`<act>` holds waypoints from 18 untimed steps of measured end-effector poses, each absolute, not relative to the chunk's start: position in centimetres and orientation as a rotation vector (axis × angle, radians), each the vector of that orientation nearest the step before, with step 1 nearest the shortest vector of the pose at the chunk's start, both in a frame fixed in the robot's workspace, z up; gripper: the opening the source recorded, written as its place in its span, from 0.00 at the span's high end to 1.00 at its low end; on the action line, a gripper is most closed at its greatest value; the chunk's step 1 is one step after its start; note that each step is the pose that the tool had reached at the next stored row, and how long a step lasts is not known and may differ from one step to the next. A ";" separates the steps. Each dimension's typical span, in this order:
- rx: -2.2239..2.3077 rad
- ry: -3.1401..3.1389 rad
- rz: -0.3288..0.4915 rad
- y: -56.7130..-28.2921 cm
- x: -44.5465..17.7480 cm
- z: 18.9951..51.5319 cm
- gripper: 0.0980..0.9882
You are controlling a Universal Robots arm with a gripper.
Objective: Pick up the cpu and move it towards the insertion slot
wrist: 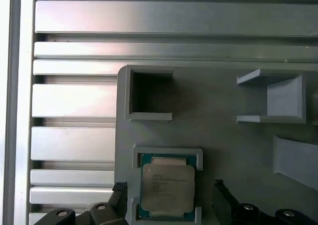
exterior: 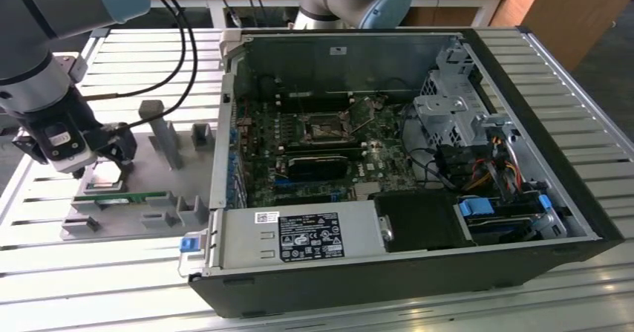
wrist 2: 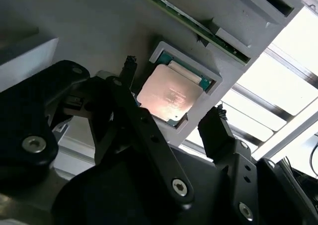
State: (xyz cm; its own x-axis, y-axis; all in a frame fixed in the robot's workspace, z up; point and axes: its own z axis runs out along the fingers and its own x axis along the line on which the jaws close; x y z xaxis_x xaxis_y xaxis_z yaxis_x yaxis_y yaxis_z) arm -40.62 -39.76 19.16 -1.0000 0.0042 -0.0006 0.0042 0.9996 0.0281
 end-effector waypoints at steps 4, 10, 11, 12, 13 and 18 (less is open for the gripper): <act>0.009 3.141 0.044 -39.8 -40.6 18.9 0.32; 0.013 3.140 0.044 -39.8 -40.6 18.5 0.34; 0.013 3.141 0.044 -39.8 -40.6 18.5 0.34; 0.013 3.141 0.044 -39.8 -40.6 18.5 0.41; 0.013 3.141 0.044 -39.8 -40.6 18.4 0.41; 0.013 3.141 0.044 -39.8 -40.6 18.3 0.41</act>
